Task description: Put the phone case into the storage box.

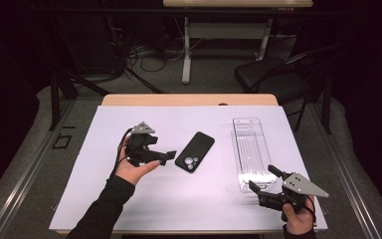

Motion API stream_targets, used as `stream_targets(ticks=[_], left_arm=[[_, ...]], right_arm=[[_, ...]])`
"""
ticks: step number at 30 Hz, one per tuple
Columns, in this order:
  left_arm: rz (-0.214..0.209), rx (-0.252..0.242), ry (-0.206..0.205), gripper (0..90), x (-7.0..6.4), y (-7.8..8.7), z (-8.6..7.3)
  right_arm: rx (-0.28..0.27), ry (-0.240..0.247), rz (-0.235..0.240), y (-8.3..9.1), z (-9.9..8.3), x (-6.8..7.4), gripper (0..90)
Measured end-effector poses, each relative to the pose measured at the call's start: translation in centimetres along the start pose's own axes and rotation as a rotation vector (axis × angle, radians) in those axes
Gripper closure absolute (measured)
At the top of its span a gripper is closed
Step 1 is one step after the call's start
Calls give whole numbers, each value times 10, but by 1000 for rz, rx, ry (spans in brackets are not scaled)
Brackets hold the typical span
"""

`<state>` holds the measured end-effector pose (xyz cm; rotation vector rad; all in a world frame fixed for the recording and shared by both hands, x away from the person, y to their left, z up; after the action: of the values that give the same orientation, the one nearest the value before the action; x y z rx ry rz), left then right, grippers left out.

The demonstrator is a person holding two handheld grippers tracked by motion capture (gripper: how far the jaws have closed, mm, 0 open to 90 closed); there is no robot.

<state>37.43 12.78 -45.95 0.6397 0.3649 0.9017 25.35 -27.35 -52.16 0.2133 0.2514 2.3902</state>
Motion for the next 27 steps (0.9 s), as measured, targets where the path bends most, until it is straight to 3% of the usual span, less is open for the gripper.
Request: stream_targets(ticks=[11,15,27], left_arm=[[4,23,-11,159,-10,-23,28],[-1,34,-16,231,-11,-30,36],[41,36,-7,422,-12,-61,54]], right_arm=[[4,-3,1,1,0,-1,144],[3,-3,1,1,0,-1,144],[0,-8,-6,4,-1,-4,144]])
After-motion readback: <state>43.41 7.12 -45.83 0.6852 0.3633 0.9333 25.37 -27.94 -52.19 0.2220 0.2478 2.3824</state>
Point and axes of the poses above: each handheld gripper's, and its own axes: y roughly backward along the jaws, z roughly out of its top, x roughly to its left, the point moved 1 cm from there along -y, roughly forward along the jaws, and after that the axes turned 14 degrees about z, right-handed, at the moved point
